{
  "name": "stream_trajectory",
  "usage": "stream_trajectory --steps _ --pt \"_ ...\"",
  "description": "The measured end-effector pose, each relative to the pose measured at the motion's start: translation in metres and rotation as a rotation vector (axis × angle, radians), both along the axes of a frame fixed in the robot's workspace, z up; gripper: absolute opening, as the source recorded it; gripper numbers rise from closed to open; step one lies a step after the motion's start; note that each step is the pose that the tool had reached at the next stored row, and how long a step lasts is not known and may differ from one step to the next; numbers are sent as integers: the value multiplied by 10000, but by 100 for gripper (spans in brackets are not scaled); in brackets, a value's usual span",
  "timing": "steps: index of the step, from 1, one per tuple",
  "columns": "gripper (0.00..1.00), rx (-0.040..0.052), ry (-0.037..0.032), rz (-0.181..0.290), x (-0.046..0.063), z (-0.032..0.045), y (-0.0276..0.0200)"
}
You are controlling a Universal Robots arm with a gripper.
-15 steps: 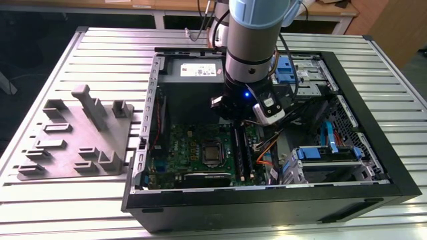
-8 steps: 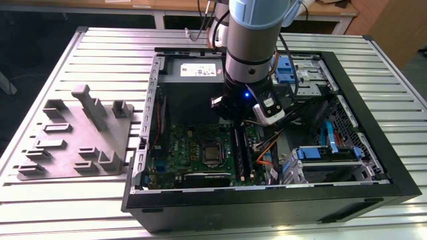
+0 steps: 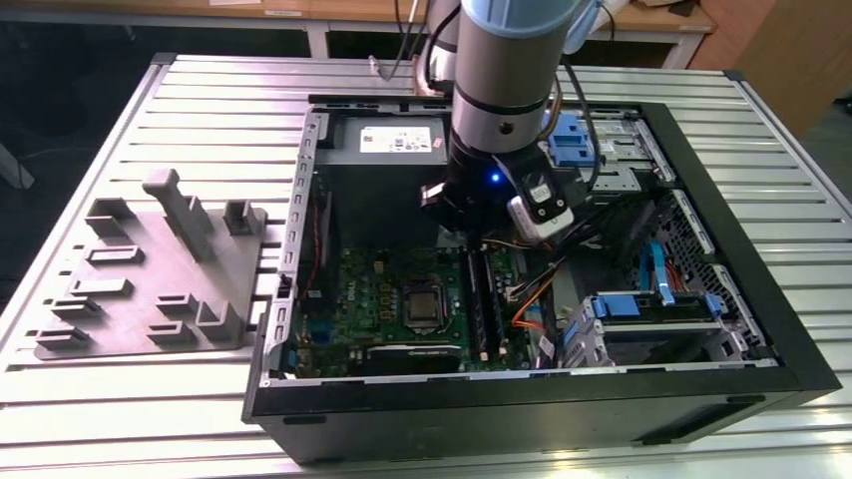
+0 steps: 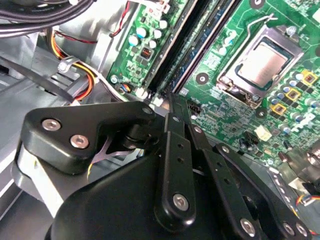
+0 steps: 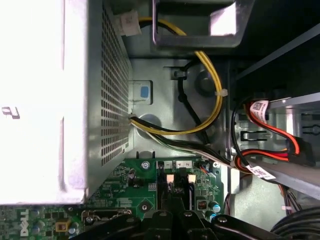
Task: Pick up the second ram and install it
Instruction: 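Press down the second ram until it locks into place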
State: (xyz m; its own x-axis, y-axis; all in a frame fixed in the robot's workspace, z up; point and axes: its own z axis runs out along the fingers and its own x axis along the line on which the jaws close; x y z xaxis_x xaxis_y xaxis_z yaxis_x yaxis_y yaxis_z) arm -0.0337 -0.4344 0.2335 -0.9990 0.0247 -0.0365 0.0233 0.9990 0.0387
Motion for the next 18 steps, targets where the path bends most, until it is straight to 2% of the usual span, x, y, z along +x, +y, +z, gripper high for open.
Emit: stream_trajectory --steps 14,16,18 --pt "10 0 0 0 0 5 -3" --pt "10 -1 0 2 0 6 -13" --pt "10 0 0 0 0 5 -43"
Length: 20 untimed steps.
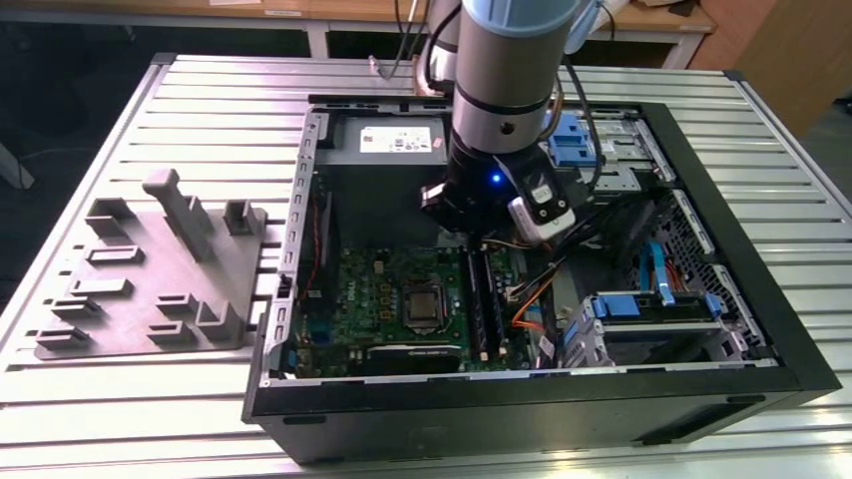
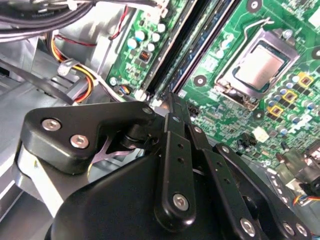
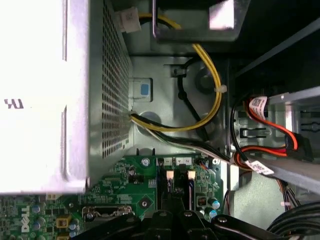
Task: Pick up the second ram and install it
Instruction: 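Press down the second ram until it locks into place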
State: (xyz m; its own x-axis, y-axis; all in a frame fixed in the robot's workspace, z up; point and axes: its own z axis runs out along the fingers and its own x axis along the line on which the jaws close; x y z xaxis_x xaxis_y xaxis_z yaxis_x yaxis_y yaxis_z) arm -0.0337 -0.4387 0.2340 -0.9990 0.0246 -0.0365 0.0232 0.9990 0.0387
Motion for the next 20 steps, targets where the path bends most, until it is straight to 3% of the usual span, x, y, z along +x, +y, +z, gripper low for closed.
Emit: stream_trajectory --steps 4,20 --pt "10 -1 -1 0 0 -1 -89" --pt "10 -57 0 0 0 0 -547"
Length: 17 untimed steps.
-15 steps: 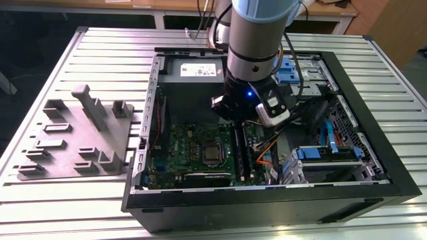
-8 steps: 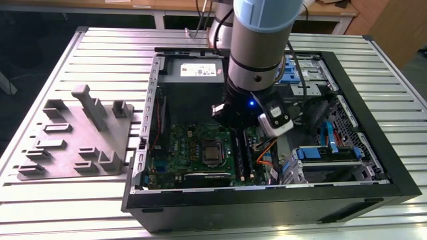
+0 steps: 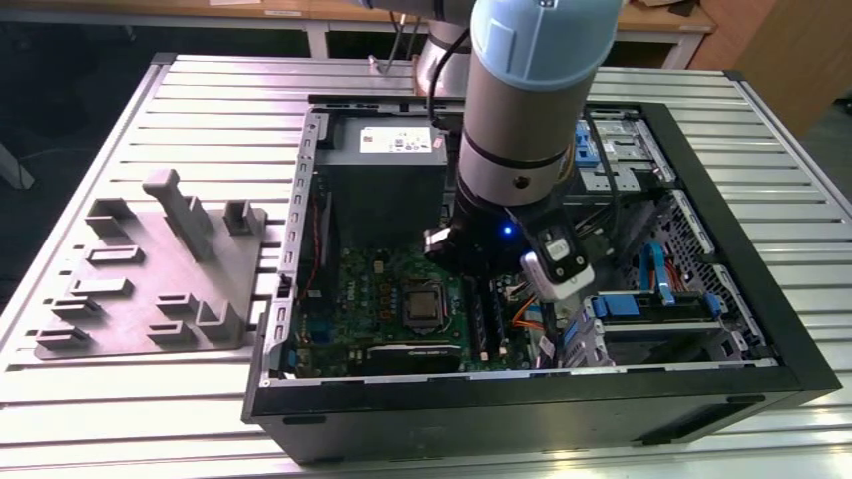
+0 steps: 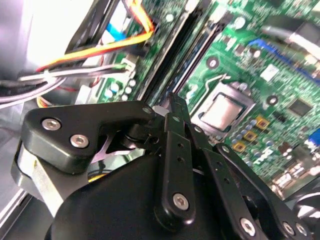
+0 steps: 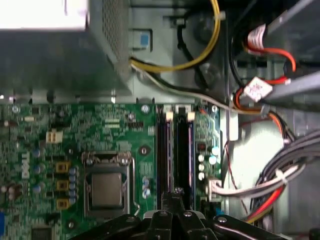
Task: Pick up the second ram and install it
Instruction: 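Press down the second ram until it locks into place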
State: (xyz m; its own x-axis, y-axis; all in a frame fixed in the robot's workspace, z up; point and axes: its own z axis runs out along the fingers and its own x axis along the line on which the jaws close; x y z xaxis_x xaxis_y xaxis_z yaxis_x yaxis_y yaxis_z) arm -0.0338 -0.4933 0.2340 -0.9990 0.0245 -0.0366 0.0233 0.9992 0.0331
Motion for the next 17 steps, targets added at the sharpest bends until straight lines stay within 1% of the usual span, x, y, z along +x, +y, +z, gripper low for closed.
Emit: stream_trajectory --steps 6,8,10,17 --pt "10 -22 0 -1 0 -1 -161" --pt "10 -29 -1 -2 0 -2 -202" --pt "10 -40 -1 -2 0 -3 -221" --pt "10 -42 0 -2 0 -4 -224"
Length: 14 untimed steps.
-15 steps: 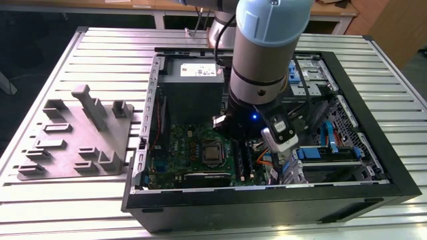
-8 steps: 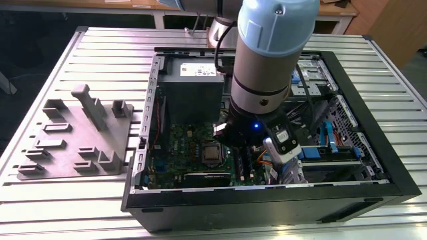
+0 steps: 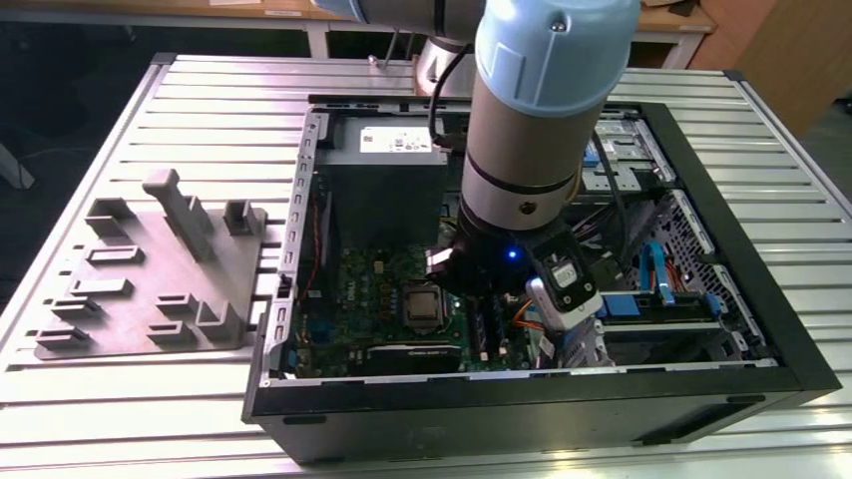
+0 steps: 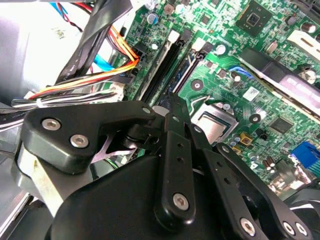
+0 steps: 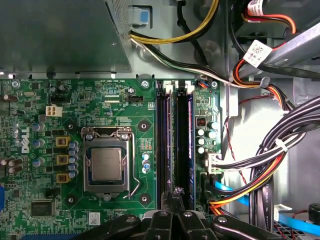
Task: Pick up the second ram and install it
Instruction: 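Press down the second ram until it locks into place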
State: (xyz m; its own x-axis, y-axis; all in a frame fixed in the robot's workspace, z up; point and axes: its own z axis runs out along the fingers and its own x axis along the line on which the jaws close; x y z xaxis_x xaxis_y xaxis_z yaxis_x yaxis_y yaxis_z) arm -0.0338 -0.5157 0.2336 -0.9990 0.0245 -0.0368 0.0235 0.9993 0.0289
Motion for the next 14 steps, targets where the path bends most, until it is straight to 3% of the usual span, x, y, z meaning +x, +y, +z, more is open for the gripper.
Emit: stream_trajectory --steps 6,14 --pt "10 1 0 0 1 -5 -16" --pt "10 0 0 0 1 -96 -30"
